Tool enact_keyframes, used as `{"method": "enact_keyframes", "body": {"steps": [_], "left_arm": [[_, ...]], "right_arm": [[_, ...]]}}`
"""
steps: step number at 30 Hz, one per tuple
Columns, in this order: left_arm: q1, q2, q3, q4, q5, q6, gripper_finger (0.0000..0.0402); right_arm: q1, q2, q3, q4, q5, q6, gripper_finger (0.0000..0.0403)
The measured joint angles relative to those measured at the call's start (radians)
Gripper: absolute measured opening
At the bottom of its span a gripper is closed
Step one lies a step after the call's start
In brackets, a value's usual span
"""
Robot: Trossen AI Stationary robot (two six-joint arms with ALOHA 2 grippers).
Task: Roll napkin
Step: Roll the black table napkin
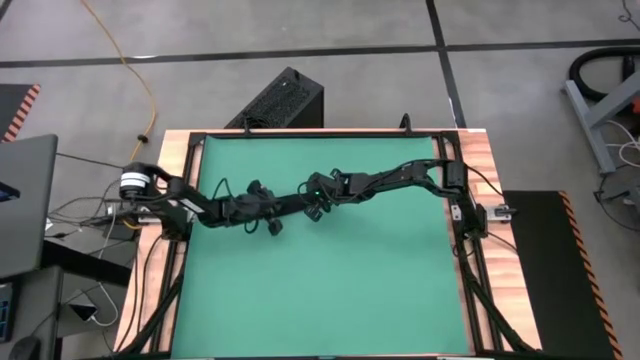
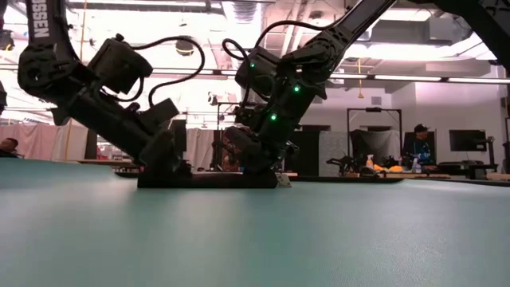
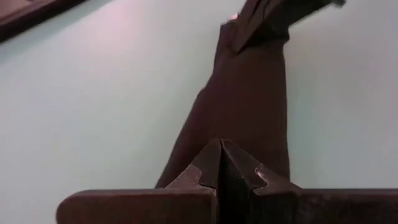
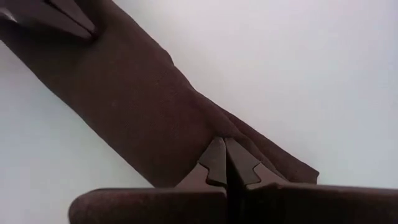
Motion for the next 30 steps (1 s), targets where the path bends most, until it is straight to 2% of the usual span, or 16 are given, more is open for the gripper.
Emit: {"method": "enact_keyframes", "body": {"steps": [8, 13, 17, 24, 30], "left_arm": [[0.000, 0.047, 0.002, -0.027, 0.005, -0.015, 0.0000], [0.001, 0.046, 0.003, -0.095, 0.014, -0.002, 0.0000], [0.002, 0.045, 0.003, -0.102, 0.053, 0.032, 0.0000], [0.036, 0.045, 0.002, -0.105, 0.126, 0.099, 0.0000], [0.084, 0.045, 0.002, -0.103, 0.213, 0.188, 0.0000]], "right_arm": [[0.000, 0.000, 0.000, 0.007, 0.000, 0.021, 0.0013], [-0.003, -0.017, -0.001, 0.002, 0.013, 0.042, 0.0043], [-0.002, -0.069, -0.007, 0.004, 0.003, -0.045, 0.0069], [-0.010, -0.236, -0.022, 0.014, -0.018, -0.247, 0.0095], [-0.044, -0.488, -0.194, 0.119, -0.042, -0.298, 0.0097]]}}
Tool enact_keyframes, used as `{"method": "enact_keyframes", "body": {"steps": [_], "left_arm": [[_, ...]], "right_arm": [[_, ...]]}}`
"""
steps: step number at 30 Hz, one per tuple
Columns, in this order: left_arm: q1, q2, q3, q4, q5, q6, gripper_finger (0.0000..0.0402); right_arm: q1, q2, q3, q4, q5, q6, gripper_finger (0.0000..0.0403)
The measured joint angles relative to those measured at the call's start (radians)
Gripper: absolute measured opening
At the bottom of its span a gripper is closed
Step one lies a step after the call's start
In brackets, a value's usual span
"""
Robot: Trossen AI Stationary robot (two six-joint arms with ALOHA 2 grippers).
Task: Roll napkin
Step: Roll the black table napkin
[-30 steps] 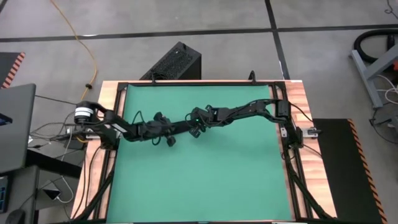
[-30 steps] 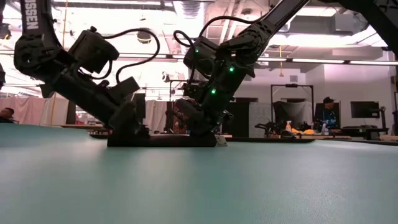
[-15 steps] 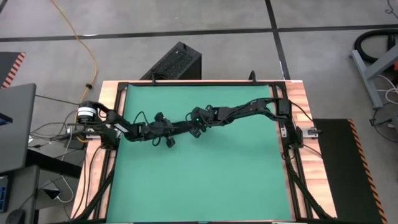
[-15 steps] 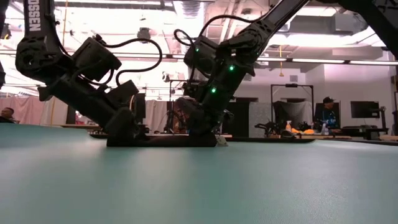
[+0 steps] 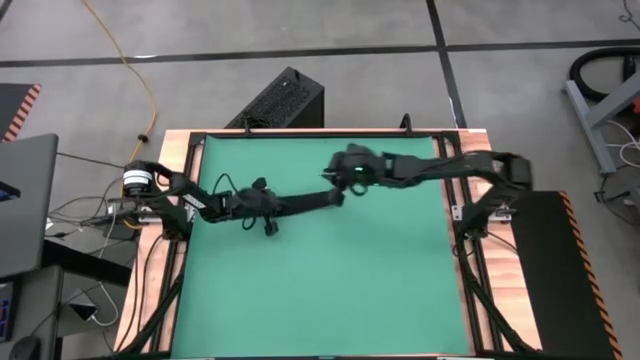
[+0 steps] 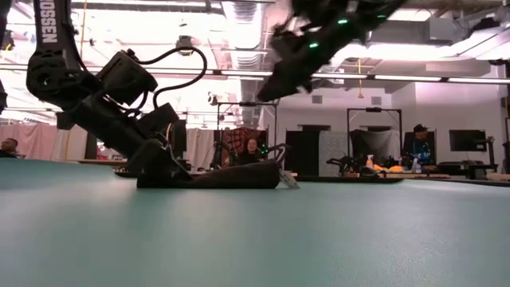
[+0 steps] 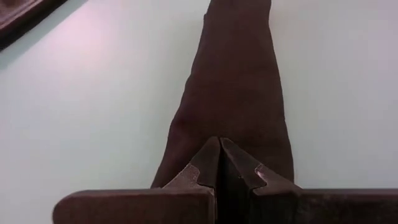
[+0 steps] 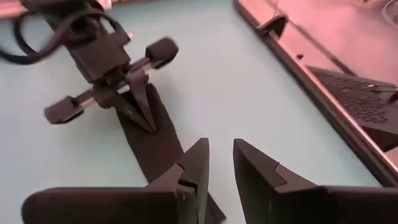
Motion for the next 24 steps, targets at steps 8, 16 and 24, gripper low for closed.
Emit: {"method": "enact_keyframes", "body": {"steps": [8, 16, 24], "left_arm": [[0.067, 0.001, 0.000, 0.002, 0.151, 0.057, 0.0000], [0.101, 0.002, -0.001, 0.019, 0.254, 0.094, 0.0000], [0.101, 0.004, 0.023, 0.007, 0.355, 0.189, 0.0000]], "right_arm": [[-0.009, -0.290, -0.449, 0.530, -0.015, -0.014, 0.0097], [0.024, -0.180, -0.597, 0.835, -0.074, 0.023, 0.0097], [-0.007, 0.114, -0.595, 1.370, -0.350, 0.013, 0.0098]]}}
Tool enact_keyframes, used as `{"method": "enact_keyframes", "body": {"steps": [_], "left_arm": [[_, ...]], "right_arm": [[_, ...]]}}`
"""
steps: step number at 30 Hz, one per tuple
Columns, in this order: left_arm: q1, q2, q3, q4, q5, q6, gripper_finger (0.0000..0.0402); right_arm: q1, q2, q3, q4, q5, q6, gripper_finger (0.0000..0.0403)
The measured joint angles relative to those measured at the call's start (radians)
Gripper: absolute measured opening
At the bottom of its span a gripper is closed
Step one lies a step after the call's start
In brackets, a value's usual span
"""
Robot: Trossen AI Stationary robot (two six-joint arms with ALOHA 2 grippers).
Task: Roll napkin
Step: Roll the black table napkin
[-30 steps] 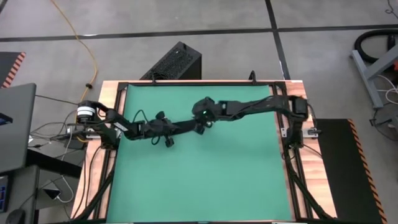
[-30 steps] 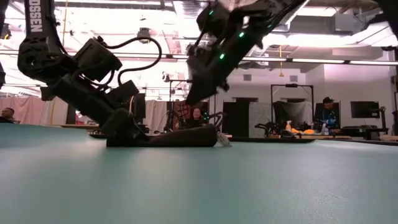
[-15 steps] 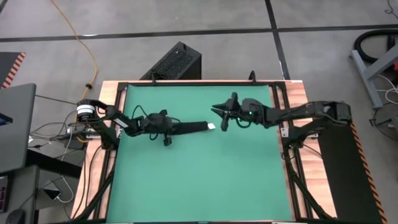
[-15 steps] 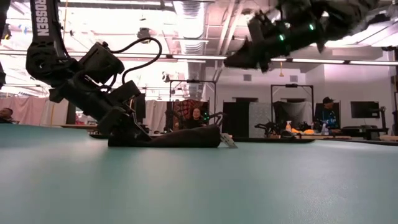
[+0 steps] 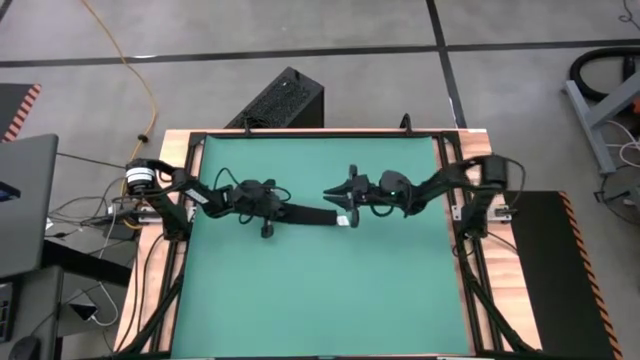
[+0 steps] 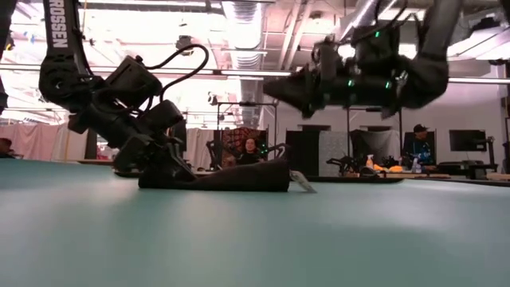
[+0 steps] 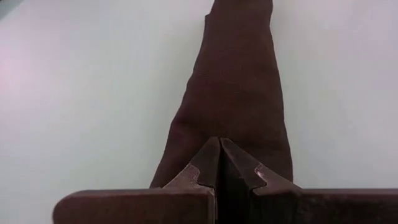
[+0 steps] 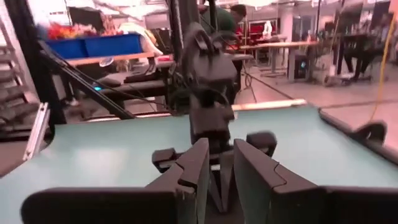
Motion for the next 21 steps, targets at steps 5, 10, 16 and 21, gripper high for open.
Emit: {"method": "enact_keyframes", "body": {"steps": [5, 10, 16, 21], "left_arm": [[0.000, 0.001, 0.026, -0.002, 0.000, -0.003, 0.0000], [0.000, 0.000, 0.038, 0.002, -0.007, -0.038, 0.0000], [0.000, 0.000, 0.038, 0.007, -0.010, -0.083, 0.0000], [0.000, 0.000, 0.038, 0.009, -0.013, -0.098, 0.0000]], "right_arm": [[-0.013, 0.154, 0.043, 0.071, -0.003, 0.105, 0.0098], [0.013, 0.233, 0.109, 0.085, -0.003, 0.135, 0.0098], [0.032, 0.248, 0.152, -0.003, 0.004, 0.093, 0.0098], [0.036, 0.248, 0.173, -0.131, 0.045, 0.101, 0.0098]]}}
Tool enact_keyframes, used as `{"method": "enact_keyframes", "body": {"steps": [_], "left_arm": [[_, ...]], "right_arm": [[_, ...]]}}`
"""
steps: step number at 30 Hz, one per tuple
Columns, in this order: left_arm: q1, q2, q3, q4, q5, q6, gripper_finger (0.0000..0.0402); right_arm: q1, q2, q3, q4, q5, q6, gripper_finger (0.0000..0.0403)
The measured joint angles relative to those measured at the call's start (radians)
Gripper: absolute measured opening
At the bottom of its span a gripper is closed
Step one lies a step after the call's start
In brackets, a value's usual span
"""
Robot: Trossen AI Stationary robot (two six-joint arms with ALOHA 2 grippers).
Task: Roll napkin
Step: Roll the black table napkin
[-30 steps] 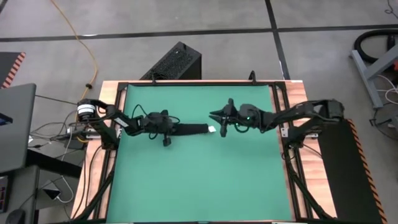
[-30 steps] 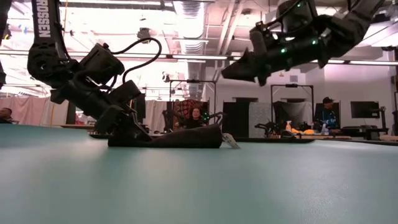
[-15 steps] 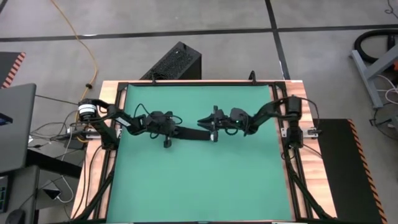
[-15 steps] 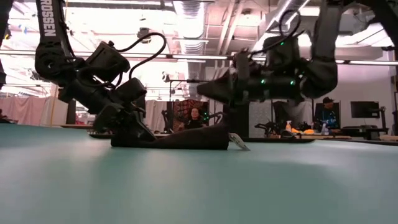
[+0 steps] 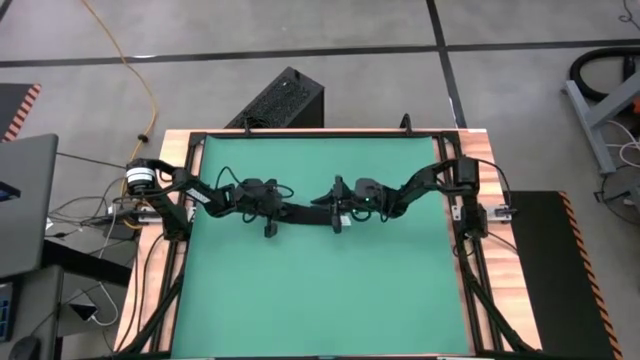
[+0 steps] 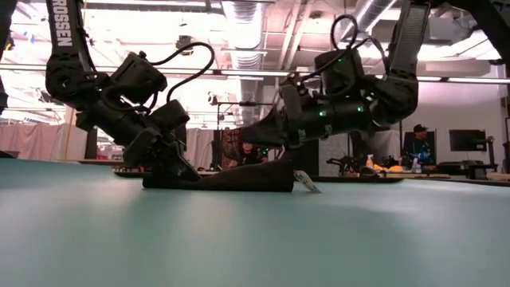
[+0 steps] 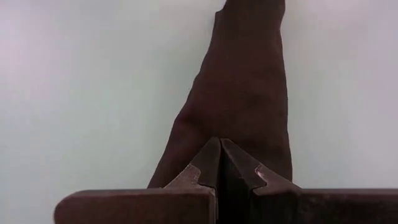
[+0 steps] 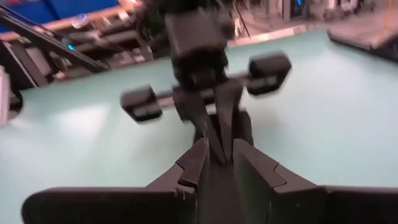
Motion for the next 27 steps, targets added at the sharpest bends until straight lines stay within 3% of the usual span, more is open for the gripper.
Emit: {"method": "enact_keyframes", "body": {"steps": [10, 15, 27], "left_arm": [[-0.001, -0.001, 0.000, 0.005, -0.045, -0.125, 0.0000], [-0.002, -0.001, 0.000, 0.003, -0.042, -0.123, 0.0000], [-0.003, -0.001, 0.000, 0.007, -0.048, -0.122, 0.0000]], "right_arm": [[0.057, 0.000, 0.005, -0.037, 0.047, -0.014, 0.0098], [0.062, 0.000, 0.005, -0.113, 0.140, -0.034, 0.0098], [0.059, 0.000, 0.005, -0.177, 0.145, -0.036, 0.0098]]}}
